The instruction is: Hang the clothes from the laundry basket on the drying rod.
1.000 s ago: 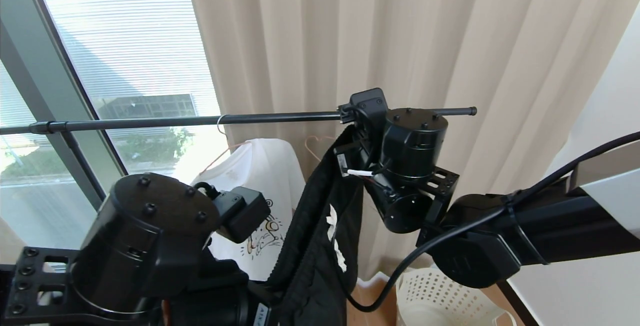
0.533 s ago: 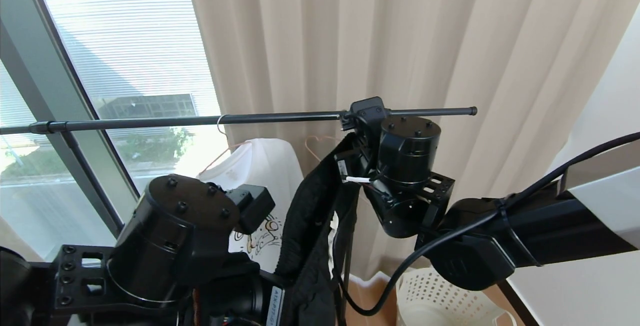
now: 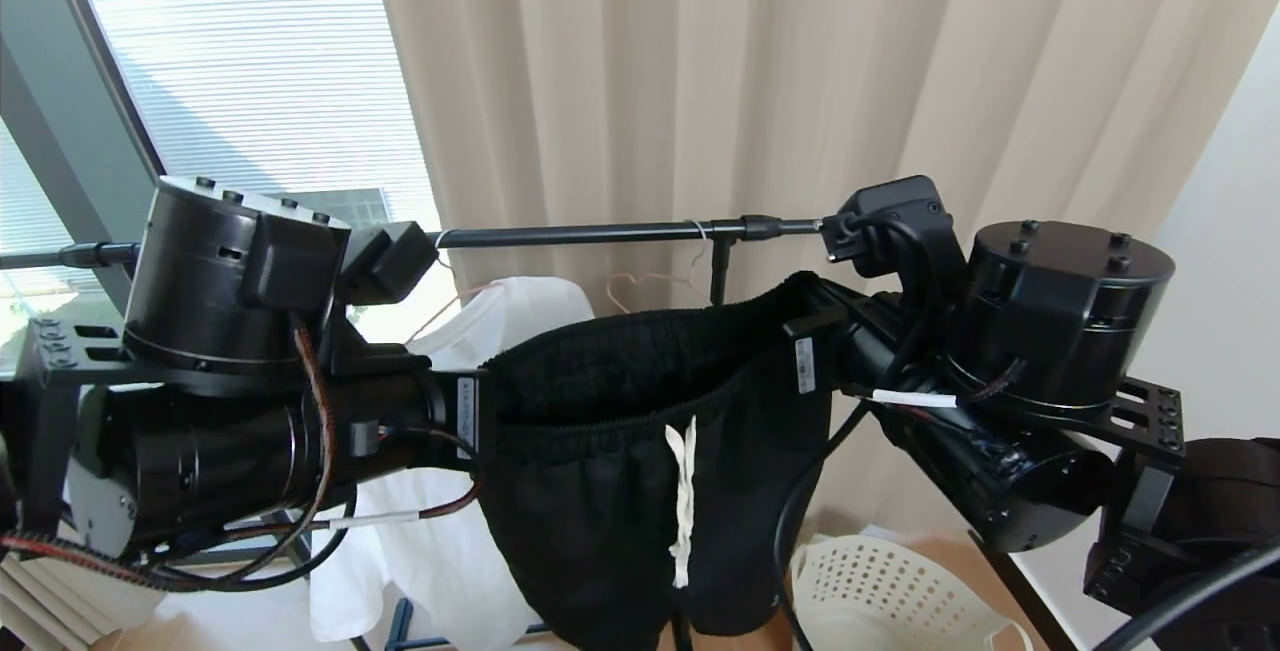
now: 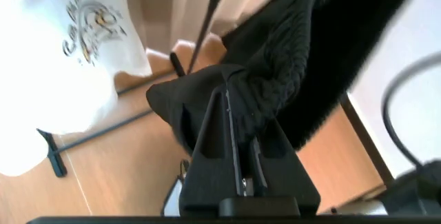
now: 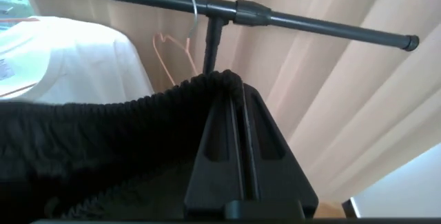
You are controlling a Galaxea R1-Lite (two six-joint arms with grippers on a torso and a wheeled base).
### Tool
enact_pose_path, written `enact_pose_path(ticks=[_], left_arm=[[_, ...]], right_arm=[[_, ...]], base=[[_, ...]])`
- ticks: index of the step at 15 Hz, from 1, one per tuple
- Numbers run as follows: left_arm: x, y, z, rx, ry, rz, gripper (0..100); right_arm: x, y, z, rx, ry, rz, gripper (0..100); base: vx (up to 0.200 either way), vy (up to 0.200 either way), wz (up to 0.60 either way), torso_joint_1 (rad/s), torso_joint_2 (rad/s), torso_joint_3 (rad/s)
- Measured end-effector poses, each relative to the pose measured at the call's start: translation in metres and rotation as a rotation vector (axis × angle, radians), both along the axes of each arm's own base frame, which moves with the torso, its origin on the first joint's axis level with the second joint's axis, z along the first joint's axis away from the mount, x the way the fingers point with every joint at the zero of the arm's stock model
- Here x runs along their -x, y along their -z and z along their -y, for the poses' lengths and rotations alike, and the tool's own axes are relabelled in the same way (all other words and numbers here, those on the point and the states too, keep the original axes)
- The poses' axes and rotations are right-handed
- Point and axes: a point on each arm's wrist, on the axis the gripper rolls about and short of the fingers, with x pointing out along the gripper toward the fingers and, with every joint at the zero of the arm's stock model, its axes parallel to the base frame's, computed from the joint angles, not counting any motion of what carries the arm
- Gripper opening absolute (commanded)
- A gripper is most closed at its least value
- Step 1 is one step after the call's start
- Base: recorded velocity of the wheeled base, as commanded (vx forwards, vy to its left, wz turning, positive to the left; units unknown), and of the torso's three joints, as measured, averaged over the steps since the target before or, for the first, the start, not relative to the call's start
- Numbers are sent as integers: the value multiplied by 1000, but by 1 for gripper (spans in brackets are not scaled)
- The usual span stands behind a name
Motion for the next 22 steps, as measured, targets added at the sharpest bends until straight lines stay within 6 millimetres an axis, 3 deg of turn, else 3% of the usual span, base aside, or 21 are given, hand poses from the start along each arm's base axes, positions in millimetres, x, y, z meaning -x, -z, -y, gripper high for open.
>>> enact_pose_path(ticks=[3,8,16,17,22], left_arm=[[-18,-11,5,23,-31,40,0],[-30,-9,9,57,-57,41,0],[-30,3,12,56,-50,42,0],[-29,4,12,54,-48,40,0],[-24,0,11,74,-36,64,0]], right_arm=[[14,-2,-3,73,-40,-68,0],[20,16,-2,195,-52,-180,0],[19,50,-3,309,-61,-289,0],[20,53,-2,320,-69,-300,100],[30,70,1,367,-231,-394,100]], base=[[0,0,0,0,0,0],[0,0,0,0,0,0],[0,0,0,0,0,0],[0,0,0,0,0,0],[0,0,0,0,0,0]])
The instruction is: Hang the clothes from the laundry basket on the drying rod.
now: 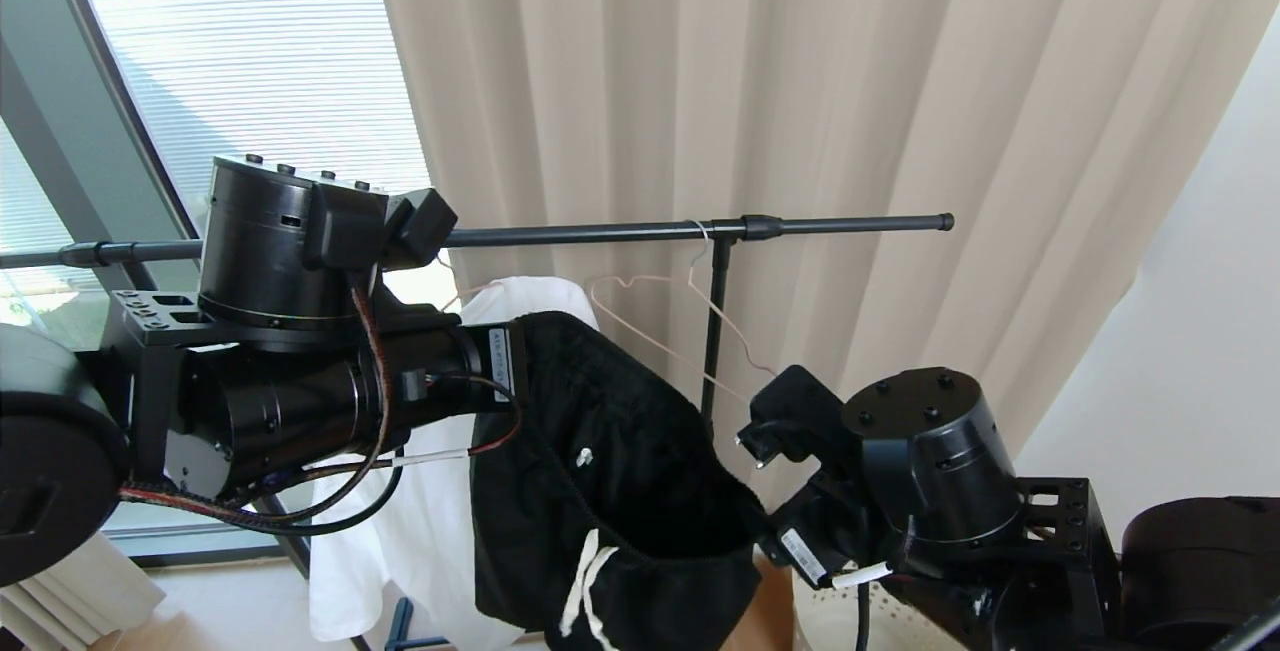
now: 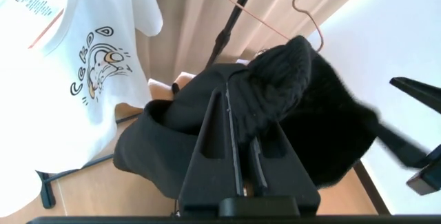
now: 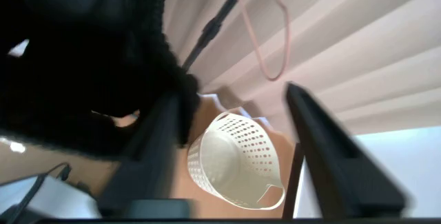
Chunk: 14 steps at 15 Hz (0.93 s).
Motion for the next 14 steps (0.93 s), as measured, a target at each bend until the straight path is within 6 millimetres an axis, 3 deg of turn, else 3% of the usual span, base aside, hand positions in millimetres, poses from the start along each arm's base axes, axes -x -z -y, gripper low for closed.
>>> enact_pose_path(ticks=[4,9,14], left_arm=[[6,-4,-5,8,4,22,0],[12,-4,-8,-10,20,33,0],[15,-5,-9,-10,24,39,0]], right_arm=[[8,7,5,-18,-137,-78,100],[11,3,9,-196,-374,-178,100],[4,5,24,-166,-367,-155,100]], base=[[0,0,0,0,0,0],[0,0,0,0,0,0],[0,0,0,0,0,0]])
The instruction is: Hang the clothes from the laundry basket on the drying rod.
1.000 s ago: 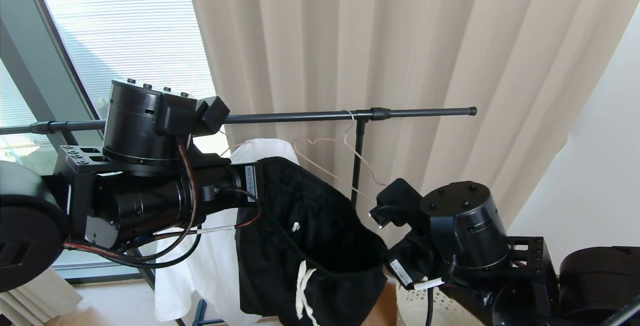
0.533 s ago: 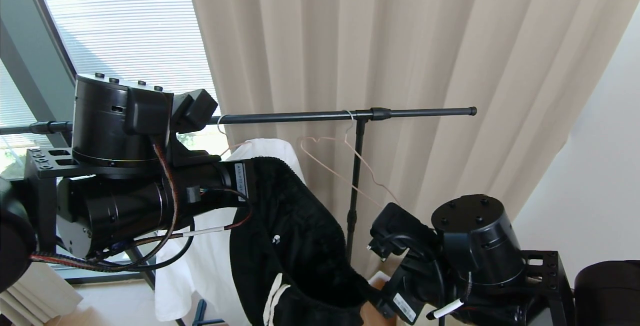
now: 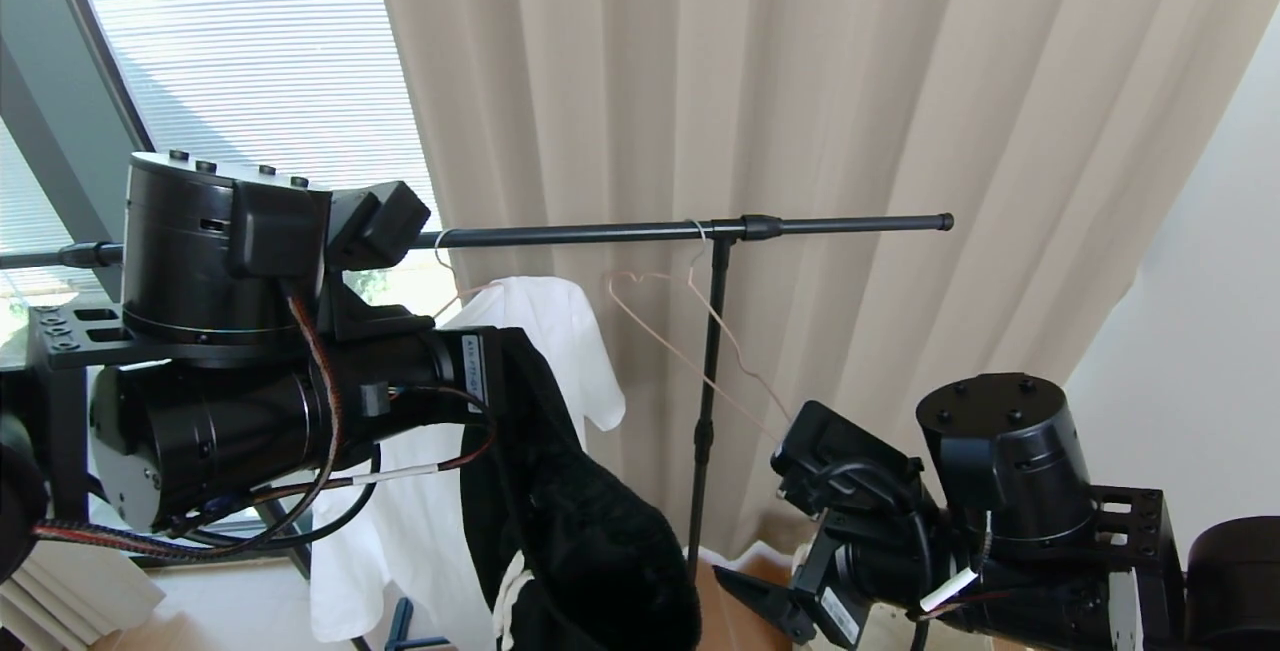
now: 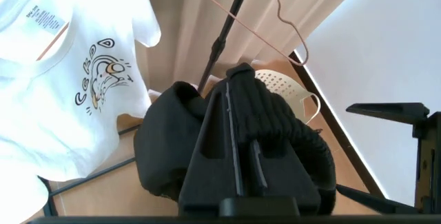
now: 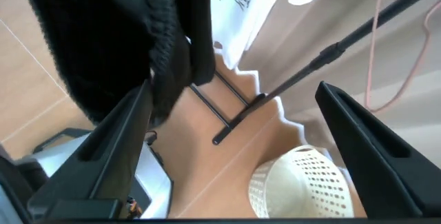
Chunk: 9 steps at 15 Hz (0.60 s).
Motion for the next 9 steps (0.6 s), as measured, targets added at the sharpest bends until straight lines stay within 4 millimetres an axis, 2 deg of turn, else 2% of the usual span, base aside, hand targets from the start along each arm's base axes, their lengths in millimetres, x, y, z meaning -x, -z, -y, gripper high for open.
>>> enact_pose_path(ticks=[6,9], left_arm=[[1,2,0,-9,5,-5,0],[2,3,0,-12,8,-6,0]], right_arm=[[9,-7,2,-142,-205,-85,100],[21,-23,-17,-339,-108,-217,100]], base=[[0,0,0,0,0,0],[0,0,0,0,0,0]])
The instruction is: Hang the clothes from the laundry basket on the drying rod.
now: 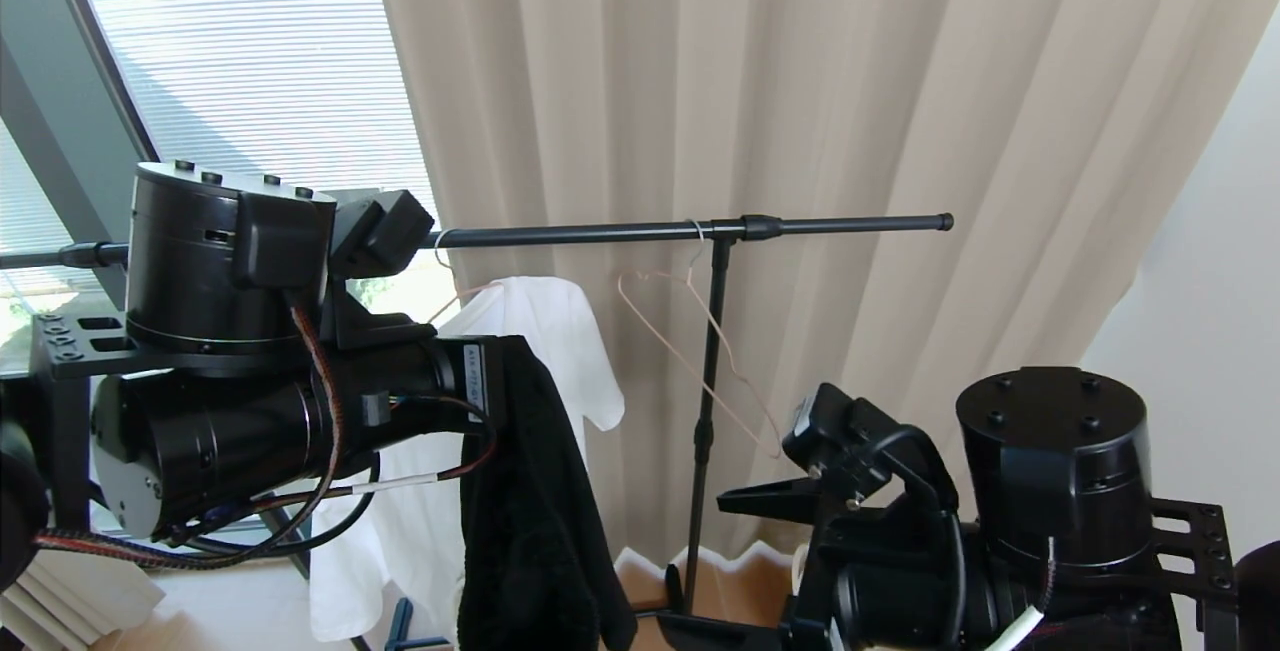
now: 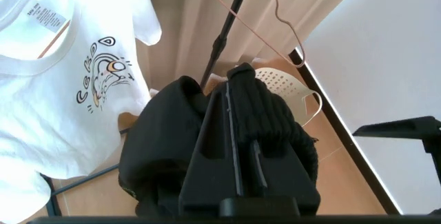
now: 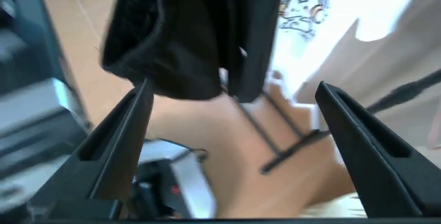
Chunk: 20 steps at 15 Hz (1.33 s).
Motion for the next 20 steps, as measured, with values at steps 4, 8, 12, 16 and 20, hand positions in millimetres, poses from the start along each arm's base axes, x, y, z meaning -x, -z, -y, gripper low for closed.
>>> enact_pose_path(ticks=[4,8,12,16,20], left_arm=[[3,1,4,0,18,-2,0],[3,1,5,-1,21,-2,0],[3,1,5,-1,22,-2,0],[3,1,5,-1,22,-2,0],[4,0,5,0,21,-1,0]], right_arm=[[-4,-4,-25,-8,146,44,100],[-12,18,-38,75,175,40,100],[-18,40,-45,158,196,32,100],[-23,61,-52,230,203,25,100],[-25,70,-53,255,201,12,100]], base=[[0,0,0,0,0,0],[0,0,0,0,0,0],[0,0,0,0,0,0],[0,0,0,0,0,0],[0,0,0,0,0,0]])
